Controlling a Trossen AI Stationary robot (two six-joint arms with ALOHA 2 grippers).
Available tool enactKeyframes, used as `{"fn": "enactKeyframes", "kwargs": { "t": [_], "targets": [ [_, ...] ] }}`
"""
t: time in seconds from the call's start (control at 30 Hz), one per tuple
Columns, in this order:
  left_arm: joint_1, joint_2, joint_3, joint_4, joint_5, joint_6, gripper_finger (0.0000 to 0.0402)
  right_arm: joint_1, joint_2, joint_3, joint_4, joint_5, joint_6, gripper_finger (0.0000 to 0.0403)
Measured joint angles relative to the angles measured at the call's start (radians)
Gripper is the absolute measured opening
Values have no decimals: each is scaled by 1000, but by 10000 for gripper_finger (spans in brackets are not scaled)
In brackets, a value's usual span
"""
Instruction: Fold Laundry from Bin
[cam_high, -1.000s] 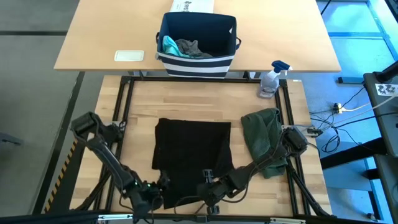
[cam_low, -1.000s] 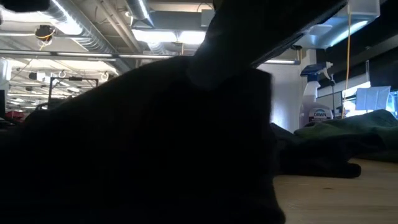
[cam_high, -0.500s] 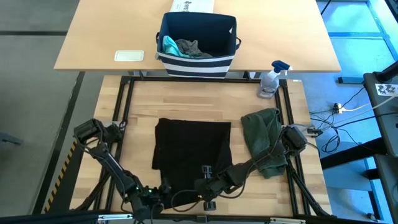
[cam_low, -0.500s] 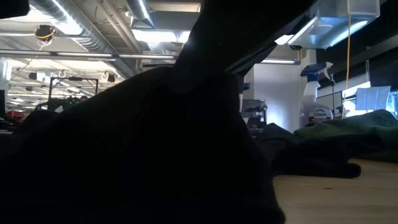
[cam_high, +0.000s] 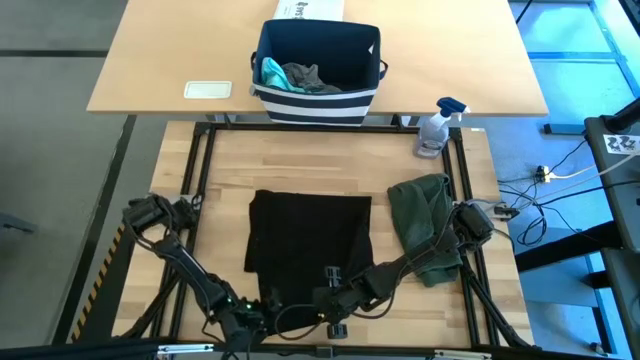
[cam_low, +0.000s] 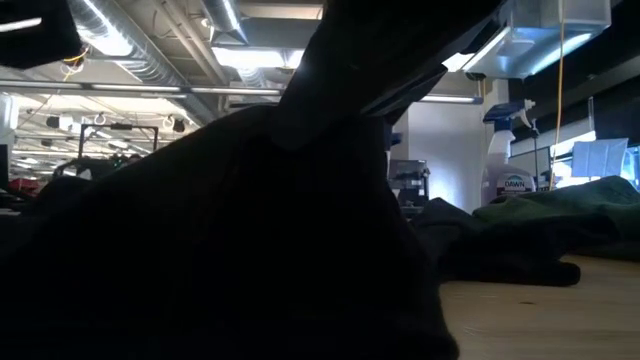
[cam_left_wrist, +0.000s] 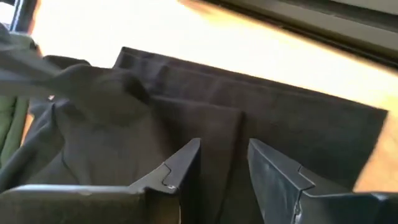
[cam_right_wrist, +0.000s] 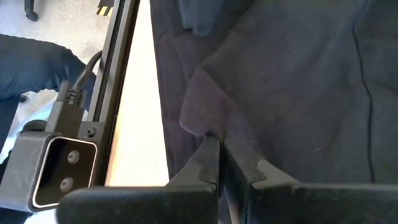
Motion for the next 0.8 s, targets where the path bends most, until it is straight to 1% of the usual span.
{"fn": "enactKeyframes", "kwargs": {
  "t": [0.1,0.67,0.8],
  "targets": [
    [1,13,0,28,-11,9,129,0,0,0,2,0,1,7],
    [12,15,1,52,-11,9,129,1,0,0,2,-1,8,7],
    [12,15,1,52,-38,10,129,1,0,0,2,-1,8,7]
  ]
}}
